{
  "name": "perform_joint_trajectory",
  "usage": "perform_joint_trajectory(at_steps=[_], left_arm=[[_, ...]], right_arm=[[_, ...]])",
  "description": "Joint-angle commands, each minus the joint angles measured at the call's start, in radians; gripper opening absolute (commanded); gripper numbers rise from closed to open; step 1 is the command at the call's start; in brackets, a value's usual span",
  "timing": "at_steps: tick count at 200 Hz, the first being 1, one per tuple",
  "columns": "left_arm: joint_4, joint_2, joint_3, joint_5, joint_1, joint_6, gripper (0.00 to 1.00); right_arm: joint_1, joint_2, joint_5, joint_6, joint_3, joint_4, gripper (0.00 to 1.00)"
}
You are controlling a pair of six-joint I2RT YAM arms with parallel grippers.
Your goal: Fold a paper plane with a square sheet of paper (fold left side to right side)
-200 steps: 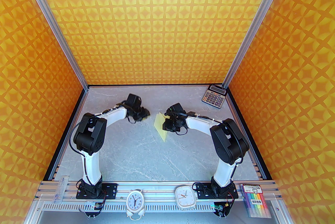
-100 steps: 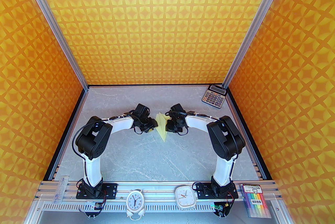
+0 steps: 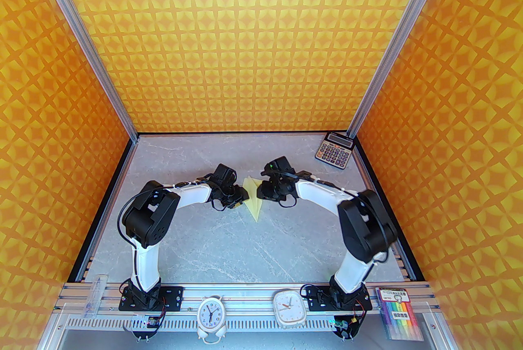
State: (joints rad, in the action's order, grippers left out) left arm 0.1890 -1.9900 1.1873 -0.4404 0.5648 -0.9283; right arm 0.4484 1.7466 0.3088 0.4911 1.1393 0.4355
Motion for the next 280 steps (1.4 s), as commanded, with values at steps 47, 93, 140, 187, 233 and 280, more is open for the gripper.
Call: perform_joint_trajectory(at_steps=[47,93,140,187,233,280], left_arm=[[-0.031,-0.032,0.004,-0.014,0.012,-0.004,0.37],[-0.077,-0.048,0.006,-0.029,0.012,-0.004,0.37],[-0.217,-0.070,-0.029,-0.117,0.025,-0.004,0.37],[-0.297,-0.089,-0.066,-0.145,0.047,-0.009,0.36],[-0.345,-0.117,-0.068,-0.162,0.062,0.002,0.30],[-0.387,-0.123,-0.068,-0.164,0.063,-0.012,0.21]], right_arm=[[0.003,0.152,-0.013,-0.018,0.102,0.073,0.41],[0.001,0.195,-0.048,-0.026,0.097,0.077,0.17],[-0.014,0.199,-0.007,-0.008,0.054,0.028,0.13],[-0.019,0.205,0.036,0.015,0.038,-0.007,0.13],[-0.028,0.193,0.070,0.034,0.014,-0.048,0.13],[-0.045,0.127,0.090,0.058,-0.026,-0.098,0.22]])
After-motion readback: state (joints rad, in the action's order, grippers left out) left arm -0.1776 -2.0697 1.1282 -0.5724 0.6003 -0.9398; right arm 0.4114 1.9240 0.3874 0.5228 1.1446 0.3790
